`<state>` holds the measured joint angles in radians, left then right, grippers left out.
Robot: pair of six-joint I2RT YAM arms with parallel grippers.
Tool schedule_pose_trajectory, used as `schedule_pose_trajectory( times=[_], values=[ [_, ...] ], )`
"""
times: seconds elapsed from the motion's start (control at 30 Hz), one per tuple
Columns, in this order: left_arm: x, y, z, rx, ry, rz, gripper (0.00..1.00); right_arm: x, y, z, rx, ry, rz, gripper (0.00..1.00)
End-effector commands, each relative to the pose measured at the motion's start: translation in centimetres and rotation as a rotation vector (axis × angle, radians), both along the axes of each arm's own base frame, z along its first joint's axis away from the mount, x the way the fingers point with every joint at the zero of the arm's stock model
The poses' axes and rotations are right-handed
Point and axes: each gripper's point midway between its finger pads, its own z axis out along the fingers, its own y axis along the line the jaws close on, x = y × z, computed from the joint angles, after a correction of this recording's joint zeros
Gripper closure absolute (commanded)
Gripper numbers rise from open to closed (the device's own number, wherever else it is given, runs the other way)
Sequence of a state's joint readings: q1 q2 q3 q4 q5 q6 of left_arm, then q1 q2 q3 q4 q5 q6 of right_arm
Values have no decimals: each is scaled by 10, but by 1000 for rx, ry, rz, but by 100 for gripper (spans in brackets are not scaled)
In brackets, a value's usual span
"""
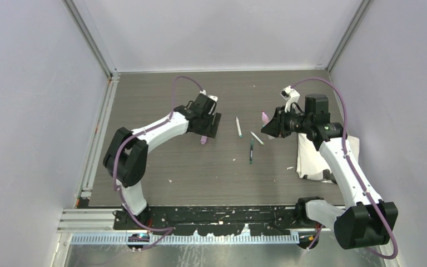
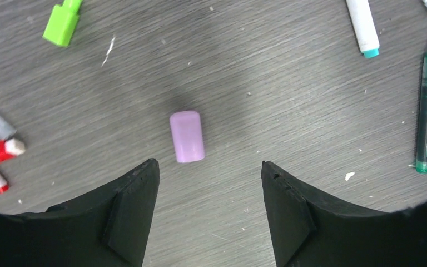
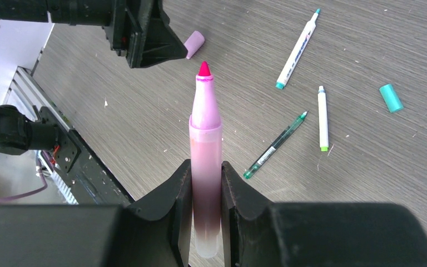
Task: Insert the pens into the pen caps
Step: Pick up the pen cap from the center of the board.
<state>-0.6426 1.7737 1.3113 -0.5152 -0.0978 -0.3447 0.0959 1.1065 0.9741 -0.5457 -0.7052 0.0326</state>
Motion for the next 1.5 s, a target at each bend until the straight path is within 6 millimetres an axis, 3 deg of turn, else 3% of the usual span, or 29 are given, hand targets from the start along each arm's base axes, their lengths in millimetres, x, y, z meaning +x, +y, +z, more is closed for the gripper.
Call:
schedule_pose_trajectory(
  times=[0.0,0.4,0.87,1.2,1.37,1.47],
  values=[
    [5,-11,-4,35,18,-123,31,3,3,13,26,-51,14,99],
    [15,-5,-35,177,112,-128,48,3,3,12,25,-48,17,99],
    [17,4,-54,244,147,-108,54,4,3,11,26,-43,17,99],
    [18,5,-56,257,152,-96,58,3,4,12,28,-48,21,99],
    [20,5,-57,263,156,-88,67,3,4,12,29,-46,22,99],
    [21,5,-56,261,154,-83,82,2,4,12,30,-47,25,99]
  ],
)
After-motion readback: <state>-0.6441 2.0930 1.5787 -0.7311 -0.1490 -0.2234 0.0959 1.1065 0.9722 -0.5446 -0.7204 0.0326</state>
